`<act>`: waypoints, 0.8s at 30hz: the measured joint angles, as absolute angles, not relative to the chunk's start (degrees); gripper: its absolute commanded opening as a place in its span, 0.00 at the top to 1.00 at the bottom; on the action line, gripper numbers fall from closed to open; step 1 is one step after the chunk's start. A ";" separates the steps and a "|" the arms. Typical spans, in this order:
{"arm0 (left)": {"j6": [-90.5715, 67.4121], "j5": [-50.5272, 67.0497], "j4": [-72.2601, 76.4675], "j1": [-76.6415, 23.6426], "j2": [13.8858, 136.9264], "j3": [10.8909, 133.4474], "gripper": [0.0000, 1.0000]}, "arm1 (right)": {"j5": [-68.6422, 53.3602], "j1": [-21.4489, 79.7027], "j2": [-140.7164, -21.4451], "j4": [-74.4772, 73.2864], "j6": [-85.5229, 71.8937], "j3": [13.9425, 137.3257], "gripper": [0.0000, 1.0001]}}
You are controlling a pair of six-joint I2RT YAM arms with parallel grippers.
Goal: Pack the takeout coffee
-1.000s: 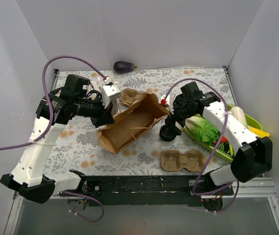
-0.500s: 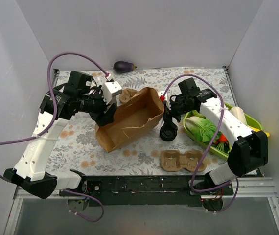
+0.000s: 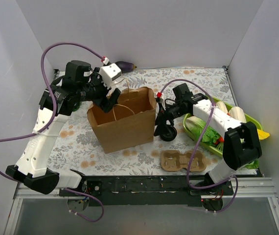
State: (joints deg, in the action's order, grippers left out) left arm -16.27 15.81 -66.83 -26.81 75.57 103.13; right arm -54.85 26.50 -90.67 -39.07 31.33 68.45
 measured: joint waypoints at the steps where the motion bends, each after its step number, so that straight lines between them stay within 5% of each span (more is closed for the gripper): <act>1: -16.34 15.40 -65.82 -26.79 75.59 103.15 0.16 | -55.00 26.50 -90.96 -38.06 29.89 68.45 0.04; 7: -17.47 12.32 -58.13 -26.33 74.87 103.11 0.04 | -48.95 26.17 -90.67 -39.75 29.50 71.18 0.04; 13: -18.98 8.14 -47.75 -24.84 72.25 102.72 0.03 | -36.47 23.99 -81.43 -45.74 34.76 71.00 0.08; 24: -23.57 11.22 -41.80 -20.43 75.33 104.01 0.03 | -26.37 23.70 -56.99 -52.29 53.89 47.55 0.22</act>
